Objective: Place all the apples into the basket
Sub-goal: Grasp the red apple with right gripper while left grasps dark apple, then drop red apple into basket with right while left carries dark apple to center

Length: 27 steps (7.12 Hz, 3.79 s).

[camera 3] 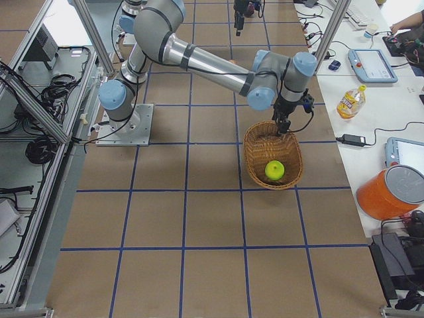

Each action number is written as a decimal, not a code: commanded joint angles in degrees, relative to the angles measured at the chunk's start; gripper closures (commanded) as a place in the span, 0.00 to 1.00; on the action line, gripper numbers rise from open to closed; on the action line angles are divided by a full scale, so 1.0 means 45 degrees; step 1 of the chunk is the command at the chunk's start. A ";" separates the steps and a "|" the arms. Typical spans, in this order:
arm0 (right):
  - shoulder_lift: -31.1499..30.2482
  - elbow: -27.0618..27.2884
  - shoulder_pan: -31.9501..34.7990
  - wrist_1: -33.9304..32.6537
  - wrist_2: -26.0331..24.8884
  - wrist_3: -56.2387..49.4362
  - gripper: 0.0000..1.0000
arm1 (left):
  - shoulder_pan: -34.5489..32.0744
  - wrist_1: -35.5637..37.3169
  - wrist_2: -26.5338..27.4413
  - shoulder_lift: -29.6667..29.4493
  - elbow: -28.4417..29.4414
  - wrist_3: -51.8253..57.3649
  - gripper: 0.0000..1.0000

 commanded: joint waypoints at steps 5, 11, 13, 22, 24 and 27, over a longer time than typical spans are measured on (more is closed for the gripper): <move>-0.0199 0.1767 0.6834 -0.0267 0.2325 1.1893 0.00 | 0.5052 0.0807 0.2715 -0.1865 0.2083 0.7781 0.00; 0.0894 0.2902 0.7814 -0.2181 0.2782 1.3079 0.00 | 0.6229 0.3015 0.3360 -0.4193 0.2183 0.8942 0.00; 0.0935 0.3040 0.7855 -0.2181 0.2801 1.3079 0.00 | 0.6249 0.3073 0.3399 -0.4544 0.2202 0.8942 0.00; -0.0099 0.0491 0.4996 -0.0201 0.2411 1.2131 1.00 | 0.5065 0.0814 0.3185 -0.3126 0.1951 0.7779 0.58; -0.0101 -0.0881 0.2535 0.1658 0.1248 0.8471 1.00 | 0.2919 -0.0068 0.1927 -0.2187 0.1503 0.3789 0.59; 0.0385 -0.0885 -0.0205 0.1297 0.0087 0.3268 1.00 | -0.1100 0.0803 0.1505 -0.1985 0.0739 -0.2232 0.62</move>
